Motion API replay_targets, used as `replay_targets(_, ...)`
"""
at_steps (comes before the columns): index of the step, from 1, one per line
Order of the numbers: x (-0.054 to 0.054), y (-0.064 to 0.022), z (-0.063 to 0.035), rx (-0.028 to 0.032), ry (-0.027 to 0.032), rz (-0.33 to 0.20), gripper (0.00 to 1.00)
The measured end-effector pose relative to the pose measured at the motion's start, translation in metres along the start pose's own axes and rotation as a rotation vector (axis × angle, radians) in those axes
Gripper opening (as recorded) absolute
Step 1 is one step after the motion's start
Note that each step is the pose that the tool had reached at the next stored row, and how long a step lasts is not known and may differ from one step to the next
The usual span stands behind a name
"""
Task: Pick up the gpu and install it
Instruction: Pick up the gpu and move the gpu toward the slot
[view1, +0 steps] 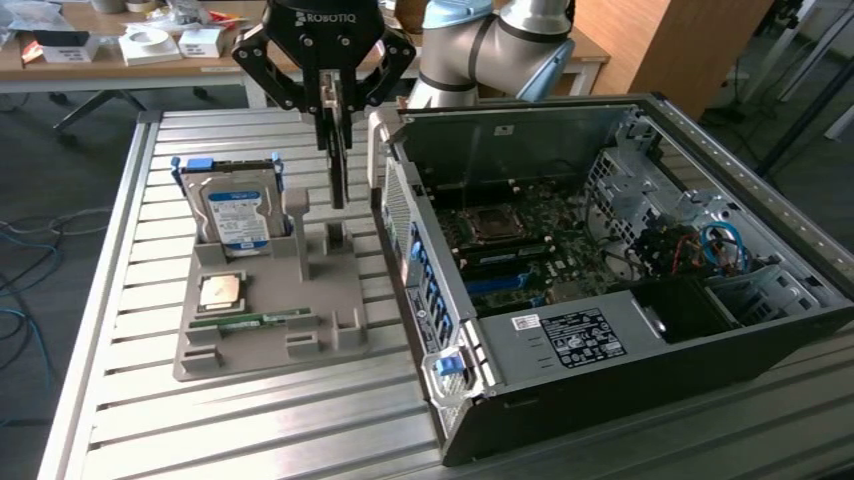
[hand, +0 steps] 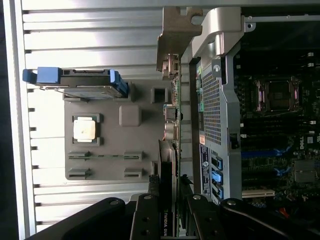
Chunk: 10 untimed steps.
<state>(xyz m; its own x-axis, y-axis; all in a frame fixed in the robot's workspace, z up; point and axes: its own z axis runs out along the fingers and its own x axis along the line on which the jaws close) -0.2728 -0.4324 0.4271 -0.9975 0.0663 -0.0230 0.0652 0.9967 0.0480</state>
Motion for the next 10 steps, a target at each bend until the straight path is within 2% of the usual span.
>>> replay_targets(10, -0.0045, 0.0003, 0.0001, 0.0000, 0.0000, 0.000, 0.26)
